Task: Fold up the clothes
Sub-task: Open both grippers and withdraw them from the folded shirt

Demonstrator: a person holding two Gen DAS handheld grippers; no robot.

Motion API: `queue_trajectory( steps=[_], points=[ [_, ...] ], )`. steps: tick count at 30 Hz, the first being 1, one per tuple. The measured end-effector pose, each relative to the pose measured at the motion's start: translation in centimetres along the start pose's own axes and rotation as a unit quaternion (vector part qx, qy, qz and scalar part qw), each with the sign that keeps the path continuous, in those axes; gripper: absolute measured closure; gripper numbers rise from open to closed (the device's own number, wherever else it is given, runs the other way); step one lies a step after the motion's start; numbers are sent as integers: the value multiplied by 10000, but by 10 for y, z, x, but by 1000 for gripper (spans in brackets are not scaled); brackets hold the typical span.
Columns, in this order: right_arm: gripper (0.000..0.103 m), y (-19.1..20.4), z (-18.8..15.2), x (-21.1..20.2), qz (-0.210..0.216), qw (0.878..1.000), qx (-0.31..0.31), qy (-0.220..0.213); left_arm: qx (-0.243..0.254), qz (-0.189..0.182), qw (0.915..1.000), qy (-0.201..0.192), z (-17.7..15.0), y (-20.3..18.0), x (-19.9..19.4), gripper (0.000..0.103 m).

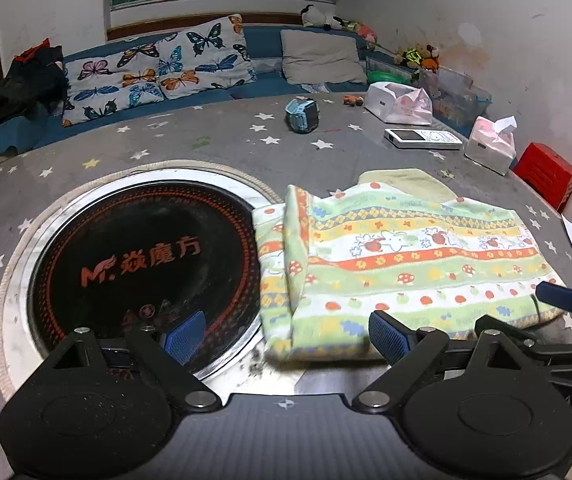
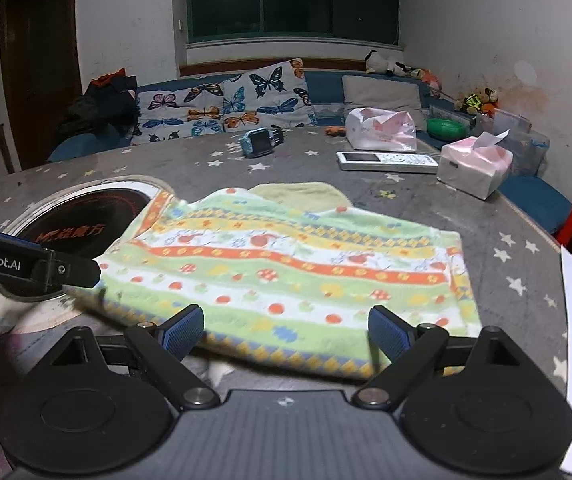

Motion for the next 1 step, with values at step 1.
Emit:
queue_trajectory(
  steps=[1],
  points=[
    [11,3,-2,-1,13,10000,-16,9,22,24,10000,-21,-1,1,-2,12]
  ],
)
Point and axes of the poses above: each gripper's, at about its wrist camera, not at the fingertips, and x roughly the way its jaws point, y to its left, z to its top, the point moved 2 cm from there along x, roughly the way its jaws point, and after that the axes turned 3 degrees about z, right-handed, at the moved point
